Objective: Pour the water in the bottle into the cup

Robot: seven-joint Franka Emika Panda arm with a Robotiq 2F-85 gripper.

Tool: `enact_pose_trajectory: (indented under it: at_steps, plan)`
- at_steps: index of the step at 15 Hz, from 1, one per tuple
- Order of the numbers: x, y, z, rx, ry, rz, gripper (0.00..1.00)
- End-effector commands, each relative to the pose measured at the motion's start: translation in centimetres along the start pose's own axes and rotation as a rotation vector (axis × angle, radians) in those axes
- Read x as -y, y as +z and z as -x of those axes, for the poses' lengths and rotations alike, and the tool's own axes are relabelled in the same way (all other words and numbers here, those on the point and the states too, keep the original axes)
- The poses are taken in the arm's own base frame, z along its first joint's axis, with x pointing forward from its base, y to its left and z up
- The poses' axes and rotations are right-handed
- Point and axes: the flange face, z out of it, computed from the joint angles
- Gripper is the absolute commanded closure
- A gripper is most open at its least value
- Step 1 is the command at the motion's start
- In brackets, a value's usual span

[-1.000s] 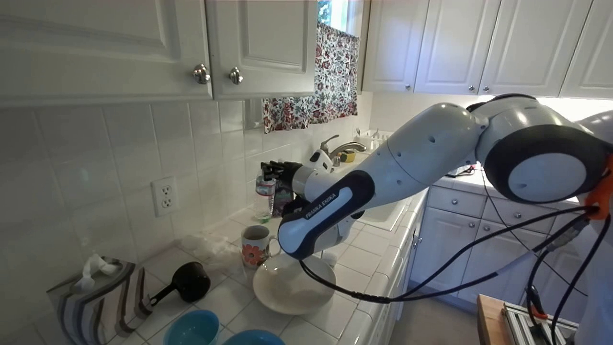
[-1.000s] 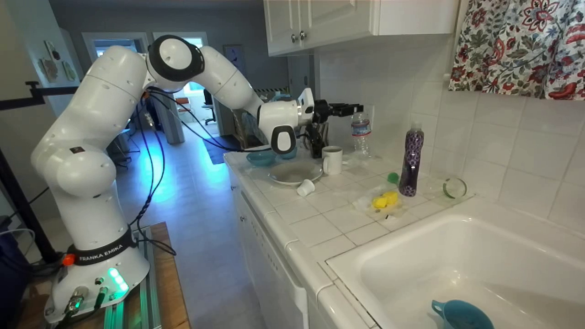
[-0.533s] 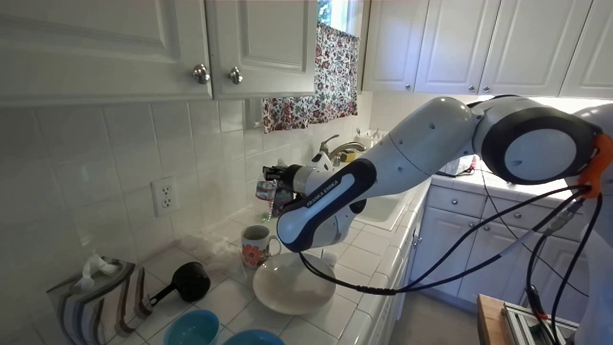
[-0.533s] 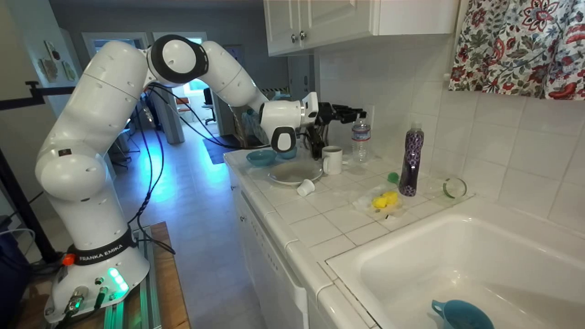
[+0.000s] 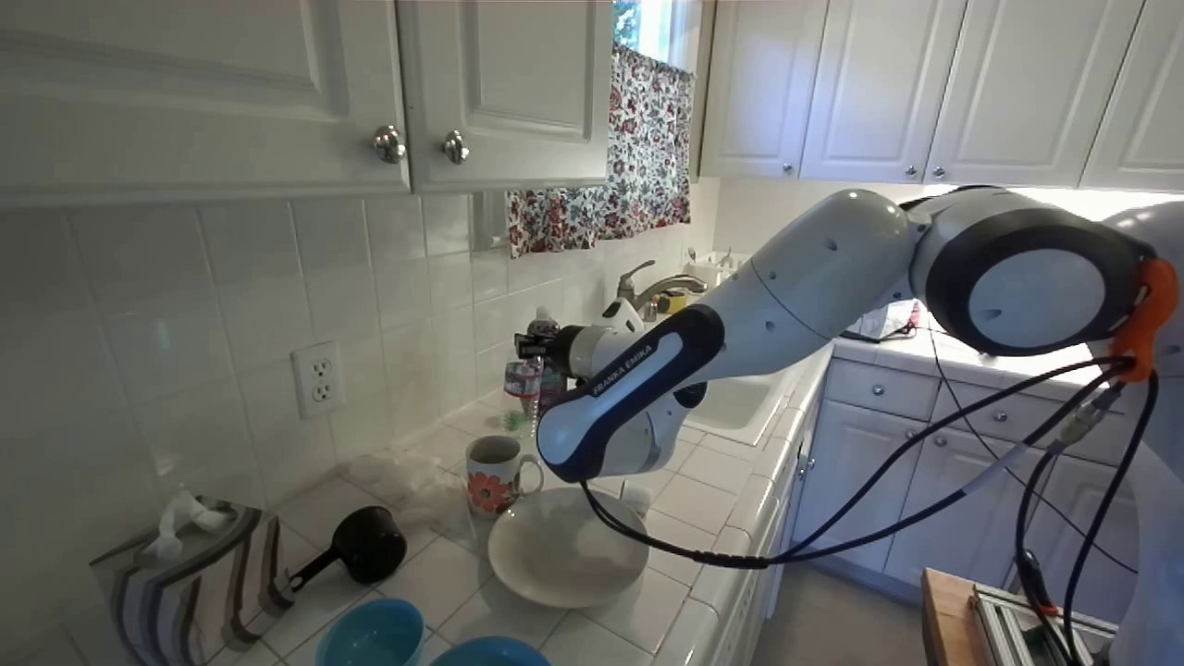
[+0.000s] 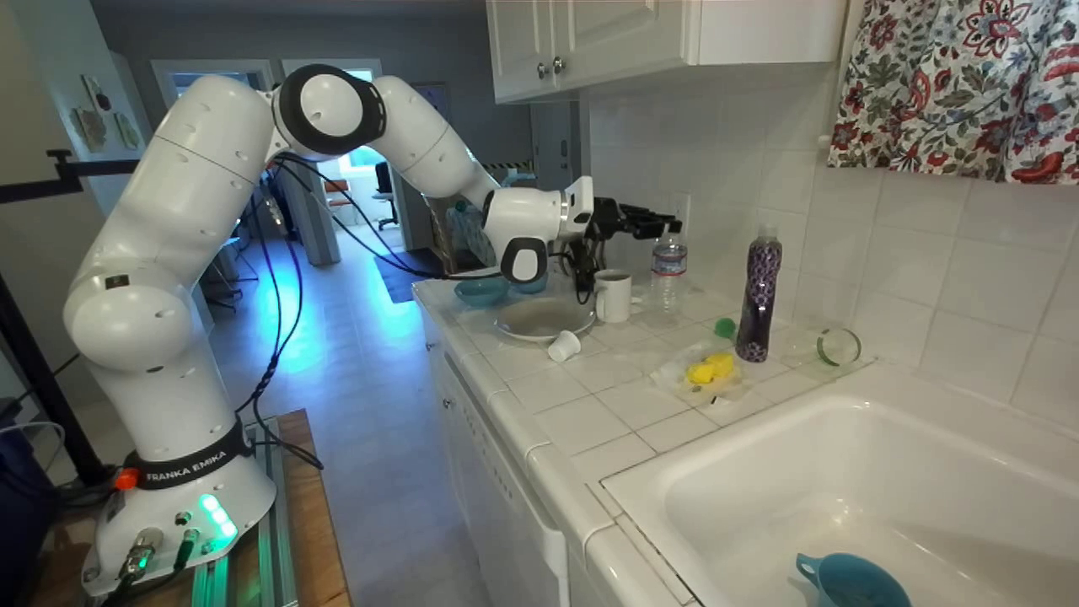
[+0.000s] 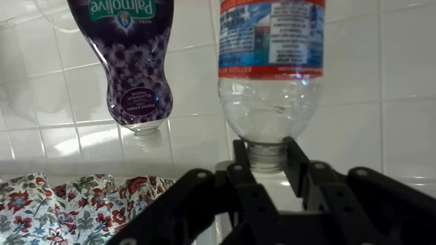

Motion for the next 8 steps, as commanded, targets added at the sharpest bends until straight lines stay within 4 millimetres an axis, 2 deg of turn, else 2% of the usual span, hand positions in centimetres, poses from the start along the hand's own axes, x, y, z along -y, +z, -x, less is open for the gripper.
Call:
enact_pose_trajectory:
  at_steps: [1,8]
  plan:
    - [-0.4,-0.1,0.6,0.024,-0.054,0.042,0.92]
    - [-0.9,0.3,2.0,0.036,-0.098,0.065,0.92]
